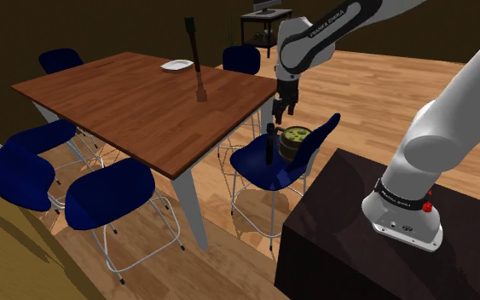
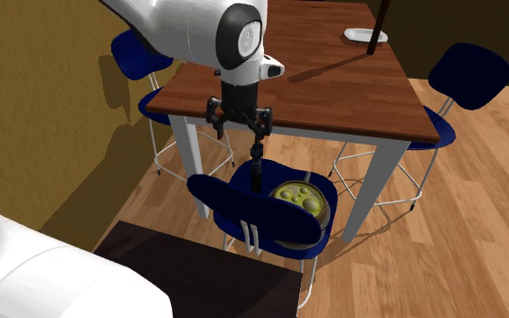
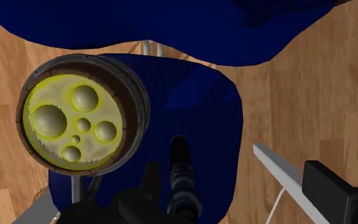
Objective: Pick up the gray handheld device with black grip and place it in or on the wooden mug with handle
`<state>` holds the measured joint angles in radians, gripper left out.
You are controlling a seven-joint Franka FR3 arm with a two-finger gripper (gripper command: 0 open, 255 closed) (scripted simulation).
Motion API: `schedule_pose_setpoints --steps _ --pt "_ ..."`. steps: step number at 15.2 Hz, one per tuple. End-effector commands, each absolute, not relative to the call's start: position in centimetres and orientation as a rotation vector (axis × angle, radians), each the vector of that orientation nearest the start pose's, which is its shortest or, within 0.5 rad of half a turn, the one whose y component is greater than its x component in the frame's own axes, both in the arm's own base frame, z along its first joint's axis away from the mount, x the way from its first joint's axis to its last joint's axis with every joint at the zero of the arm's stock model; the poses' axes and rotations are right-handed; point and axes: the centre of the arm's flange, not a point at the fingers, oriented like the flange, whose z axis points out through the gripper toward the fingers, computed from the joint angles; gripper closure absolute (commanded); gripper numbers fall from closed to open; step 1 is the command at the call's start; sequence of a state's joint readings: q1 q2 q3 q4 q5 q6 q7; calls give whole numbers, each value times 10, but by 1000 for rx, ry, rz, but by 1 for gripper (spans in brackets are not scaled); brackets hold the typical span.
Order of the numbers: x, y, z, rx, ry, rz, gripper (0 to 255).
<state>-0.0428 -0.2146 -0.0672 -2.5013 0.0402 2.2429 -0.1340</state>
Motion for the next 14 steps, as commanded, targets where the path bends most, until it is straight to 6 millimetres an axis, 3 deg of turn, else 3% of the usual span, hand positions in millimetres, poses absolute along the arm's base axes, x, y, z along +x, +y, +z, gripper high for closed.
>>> schedule_pose_setpoints --steps 1,6,14 --pt "457 -56 343 -3092 -7 35 0" --pt "495 -74 303 -3090 -23 -16 0" --pt "496 -72 263 -3090 -23 -16 0"
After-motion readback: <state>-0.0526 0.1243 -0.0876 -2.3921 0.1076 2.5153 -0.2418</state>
